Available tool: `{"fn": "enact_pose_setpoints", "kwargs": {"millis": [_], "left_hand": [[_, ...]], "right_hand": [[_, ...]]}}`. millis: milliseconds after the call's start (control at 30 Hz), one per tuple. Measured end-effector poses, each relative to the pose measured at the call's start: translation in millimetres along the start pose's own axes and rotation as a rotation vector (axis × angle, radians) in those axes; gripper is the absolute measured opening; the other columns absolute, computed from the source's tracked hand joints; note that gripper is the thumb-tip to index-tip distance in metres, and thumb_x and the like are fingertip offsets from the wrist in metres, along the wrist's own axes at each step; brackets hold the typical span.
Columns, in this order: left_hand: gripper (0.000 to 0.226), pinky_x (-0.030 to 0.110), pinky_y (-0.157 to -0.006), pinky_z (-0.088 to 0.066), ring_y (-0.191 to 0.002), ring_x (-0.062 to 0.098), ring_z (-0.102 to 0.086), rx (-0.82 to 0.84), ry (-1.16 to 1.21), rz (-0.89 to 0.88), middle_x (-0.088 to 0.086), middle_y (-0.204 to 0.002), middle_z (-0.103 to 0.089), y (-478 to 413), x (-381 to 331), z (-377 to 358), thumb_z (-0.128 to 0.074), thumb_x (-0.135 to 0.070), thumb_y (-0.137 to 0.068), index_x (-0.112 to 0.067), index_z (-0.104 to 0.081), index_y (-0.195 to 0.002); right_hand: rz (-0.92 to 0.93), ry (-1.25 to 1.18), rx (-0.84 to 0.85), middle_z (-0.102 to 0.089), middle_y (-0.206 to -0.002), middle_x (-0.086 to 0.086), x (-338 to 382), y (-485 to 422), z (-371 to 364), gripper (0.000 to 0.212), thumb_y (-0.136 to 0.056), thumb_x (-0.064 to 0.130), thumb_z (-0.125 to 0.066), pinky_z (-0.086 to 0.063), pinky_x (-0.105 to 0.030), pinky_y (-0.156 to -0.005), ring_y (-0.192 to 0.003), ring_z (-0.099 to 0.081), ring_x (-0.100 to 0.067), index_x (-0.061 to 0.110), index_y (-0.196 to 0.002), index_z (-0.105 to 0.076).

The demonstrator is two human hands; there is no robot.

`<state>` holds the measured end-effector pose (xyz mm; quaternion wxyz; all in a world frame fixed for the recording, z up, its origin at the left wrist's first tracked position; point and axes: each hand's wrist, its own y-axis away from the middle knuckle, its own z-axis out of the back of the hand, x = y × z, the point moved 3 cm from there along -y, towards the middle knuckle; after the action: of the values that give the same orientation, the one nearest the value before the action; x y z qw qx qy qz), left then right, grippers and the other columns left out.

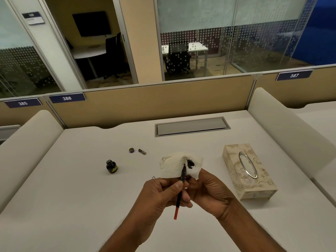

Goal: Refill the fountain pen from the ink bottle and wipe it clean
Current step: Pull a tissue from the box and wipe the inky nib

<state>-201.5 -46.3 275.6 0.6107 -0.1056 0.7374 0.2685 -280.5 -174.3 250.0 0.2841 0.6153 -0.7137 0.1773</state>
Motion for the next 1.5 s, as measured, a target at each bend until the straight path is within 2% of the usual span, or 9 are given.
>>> {"fn": "enact_pose_setpoints", "kwargs": {"millis": [167,300,467,567,767,933,1167,1367,1500], "left_hand": [[0.030,0.042,-0.089,-0.063,-0.082,0.034,-0.079,-0.005,-0.008,-0.007,0.015,-0.082,-0.080,-1,0,-3,-0.067,-0.037,-0.086,-0.013,-0.082,-0.096],[0.026,0.031,-0.077,-0.063,-0.078,0.032,-0.080,0.002,-0.008,-0.028,0.016,-0.081,-0.080,-1,-1,-7,-0.068,-0.037,-0.083,-0.015,-0.082,-0.088],[0.026,0.038,-0.081,-0.061,-0.078,0.031,-0.076,0.152,0.126,0.037,0.015,-0.079,-0.075,3,-4,-10,-0.069,-0.029,-0.094,-0.006,-0.079,-0.098],[0.023,0.042,-0.085,-0.057,-0.072,0.028,-0.071,0.304,0.278,0.112,0.012,-0.075,-0.068,5,-6,-13,-0.064,-0.020,-0.098,0.001,-0.072,-0.103],[0.019,0.041,-0.082,-0.055,-0.064,0.024,-0.065,0.441,0.508,0.177,0.009,-0.072,-0.063,5,-3,-18,-0.070,-0.015,-0.095,0.002,-0.069,-0.103],[0.017,0.041,-0.084,-0.056,-0.064,0.021,-0.064,0.486,0.624,0.196,0.008,-0.072,-0.062,5,1,-19,-0.070,-0.014,-0.095,0.001,-0.069,-0.103],[0.017,0.042,-0.084,-0.057,-0.063,0.022,-0.065,0.477,0.670,0.199,0.008,-0.071,-0.062,5,3,-17,-0.071,-0.013,-0.093,0.001,-0.070,-0.102],[0.017,0.042,-0.084,-0.058,-0.062,0.022,-0.065,0.498,0.676,0.193,0.009,-0.071,-0.062,7,1,-17,-0.072,-0.012,-0.092,0.002,-0.070,-0.102],[0.018,0.041,-0.084,-0.058,-0.062,0.022,-0.065,0.457,0.568,0.155,0.009,-0.071,-0.062,7,-3,-15,-0.067,-0.014,-0.095,0.002,-0.069,-0.103]], "right_hand": [[0.003,-0.048,0.038,-0.068,-0.080,-0.013,4,3,-4,0.049,-0.091,0.013,-0.069,-0.057,-0.037,-0.061,-0.060,-0.064,-0.023,-0.005,-0.133,-0.052],[0.011,-0.095,0.065,-0.069,-0.115,-0.025,9,6,-6,0.041,-0.102,0.004,-0.044,-0.061,-0.039,-0.072,-0.076,-0.074,-0.029,-0.007,-0.142,-0.046],[0.085,-0.070,0.114,-0.063,-0.132,-0.024,11,9,-6,0.055,-0.089,0.007,-0.070,-0.061,-0.038,-0.078,-0.101,-0.073,-0.033,-0.006,-0.139,-0.052],[0.060,-0.089,0.127,-0.069,-0.119,-0.023,10,11,-5,0.051,-0.089,0.004,-0.068,-0.062,-0.038,-0.071,-0.084,-0.073,-0.033,-0.006,-0.137,-0.053],[0.194,0.042,0.094,-0.067,-0.133,-0.013,13,13,-7,0.035,-0.100,0.013,-0.055,-0.051,-0.035,-0.099,-0.121,-0.064,-0.027,0.006,-0.133,-0.063],[0.208,0.047,0.055,-0.077,-0.107,-0.005,8,12,-11,0.036,-0.096,0.023,-0.062,-0.054,-0.034,-0.089,-0.090,-0.071,-0.019,0.007,-0.129,-0.066],[0.109,-0.051,-0.090,-0.066,-0.066,-0.015,1,15,-19,0.038,-0.058,0.028,-0.096,-0.060,-0.033,-0.057,-0.053,-0.067,-0.023,0.003,-0.080,-0.077],[0.057,-0.138,-0.145,-0.068,-0.067,-0.018,-1,21,-26,0.029,-0.086,0.016,-0.057,-0.059,-0.031,-0.046,-0.053,-0.072,-0.026,0.002,-0.068,-0.074],[0.049,-0.115,-0.203,-0.057,-0.061,-0.021,0,22,-28,0.026,-0.080,0.018,-0.058,-0.057,-0.031,-0.042,-0.046,-0.066,-0.028,-0.002,-0.067,-0.068]]}}
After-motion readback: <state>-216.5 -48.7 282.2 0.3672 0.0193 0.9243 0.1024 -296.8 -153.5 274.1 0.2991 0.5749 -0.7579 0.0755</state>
